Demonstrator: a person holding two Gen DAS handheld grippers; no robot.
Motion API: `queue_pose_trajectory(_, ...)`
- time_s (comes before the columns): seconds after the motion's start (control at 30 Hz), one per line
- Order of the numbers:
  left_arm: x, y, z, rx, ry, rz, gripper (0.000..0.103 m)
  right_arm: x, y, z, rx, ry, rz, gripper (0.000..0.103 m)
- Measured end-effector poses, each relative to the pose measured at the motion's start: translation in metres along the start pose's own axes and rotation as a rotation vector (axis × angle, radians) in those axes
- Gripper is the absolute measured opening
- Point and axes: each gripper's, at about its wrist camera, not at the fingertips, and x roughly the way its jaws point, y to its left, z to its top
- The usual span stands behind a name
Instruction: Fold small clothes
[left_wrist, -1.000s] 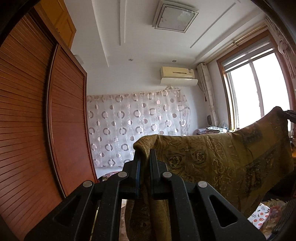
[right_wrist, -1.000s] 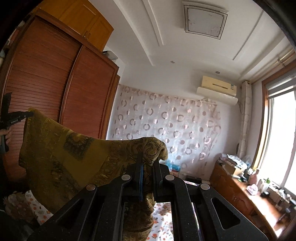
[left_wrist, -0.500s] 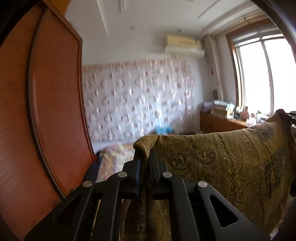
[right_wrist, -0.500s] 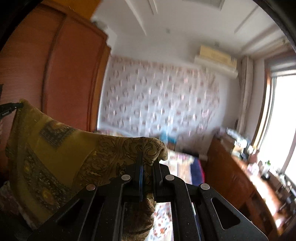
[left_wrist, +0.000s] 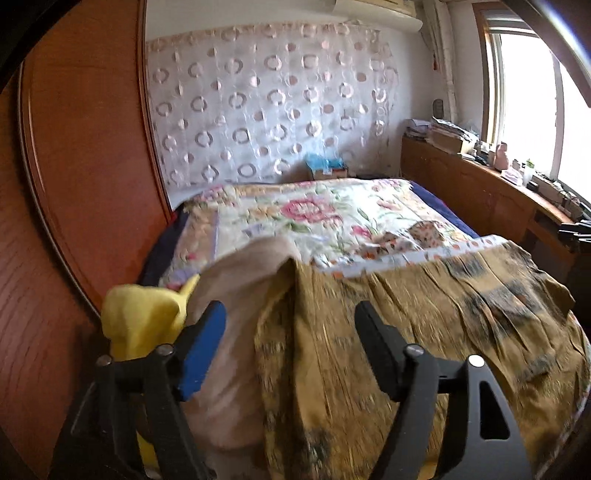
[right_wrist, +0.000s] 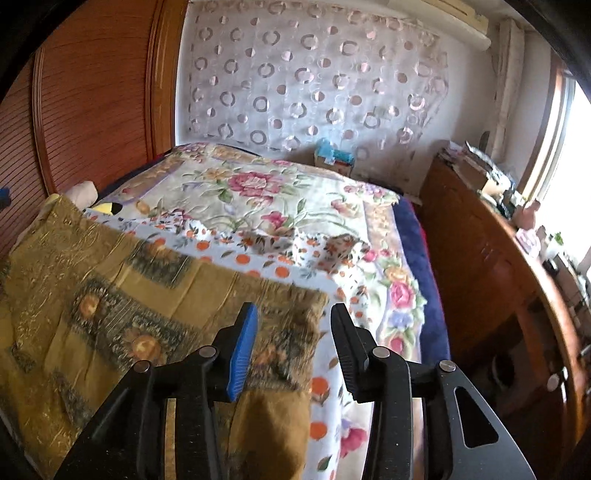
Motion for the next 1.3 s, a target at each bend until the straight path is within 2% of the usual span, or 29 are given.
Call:
queue_pose_trajectory(0.13, -0.007, 0.000, -0.025, -0.031, 0.027, 0.005, 0.074, -0.012, -0.016, -0.019, 0.052, 0.001, 0.033, 0.043)
queue_pose_trajectory(0.2, -0.006, -0.001, -0.039, -0.042, 0.044, -0.004, 0.074, -0.004, -0.031, -0.025, 0.070, 0.010, 0.038, 0.043)
queue_pose_trajectory(0.37, 0.000, -0.008, -0.062, -0.037, 0.088, 0.002, 0.074, 0.010, -0.036, -0.043, 0.086, 0.074, 0.037, 0.044)
queue_pose_trajectory(0.4, 0.002, -0.010, -0.066, -0.035, 0.101, -0.009, 0.070, 0.012, -0.038, -0.046, 0.087, 0.091, 0.033, 0.045)
queue_pose_trajectory(0.43, 0.005, -0.010, -0.069, -0.035, 0.110, -0.024, 0.060, 0.013, -0.040, -0.050, 0.089, 0.110, 0.028, 0.045)
queue_pose_trajectory(0.5, 0.011, -0.012, -0.073, -0.036, 0.141, -0.050, 0.052, 0.015, -0.045, -0.054, 0.100, 0.135, 0.028, 0.045)
queue_pose_trajectory(0.6, 0.020, -0.014, -0.079, -0.026, 0.171, -0.029, 0.044, 0.018, -0.053, -0.056, 0.130, 0.163, 0.038, 0.045)
queue_pose_trajectory(0.8, 0.034, -0.015, -0.088, -0.020, 0.232, -0.012, 0.043, 0.024, -0.044, -0.056, 0.119, 0.180, 0.090, 0.044)
queue_pose_trajectory(0.83, 0.034, -0.016, -0.088, -0.016, 0.234, -0.010, 0.043, 0.025, -0.042, -0.057, 0.112, 0.179, 0.096, 0.040)
queue_pose_trajectory(0.87, 0.034, -0.016, -0.089, -0.010, 0.234, -0.008, 0.042, 0.024, -0.040, -0.056, 0.105, 0.174, 0.107, 0.024)
queue_pose_trajectory(0.9, 0.034, -0.017, -0.090, -0.004, 0.234, -0.004, 0.032, 0.027, -0.040, -0.057, 0.096, 0.166, 0.112, 0.011)
queue_pose_trajectory(0.93, 0.033, -0.018, -0.091, 0.001, 0.235, -0.004, 0.025, 0.023, -0.039, -0.055, 0.084, 0.148, 0.108, 0.009)
queue_pose_trajectory(0.97, 0.032, -0.019, -0.091, 0.005, 0.234, -0.011, 0.022, 0.022, -0.040, -0.055, 0.081, 0.131, 0.115, 0.006)
queue_pose_trajectory(1.03, 0.027, -0.021, -0.090, 0.017, 0.218, -0.014, 0.008, 0.013, -0.042, -0.049, 0.088, 0.084, 0.131, 0.005)
queue_pose_trajectory(1.2, 0.006, -0.021, -0.080, -0.002, 0.145, -0.042, 0.004, -0.021, -0.049, -0.037, 0.107, -0.025, 0.155, 0.004)
queue_pose_trajectory(1.3, -0.014, -0.014, -0.071, -0.063, 0.105, -0.087, 0.004, -0.040, -0.058, -0.031, 0.147, -0.079, 0.190, 0.003)
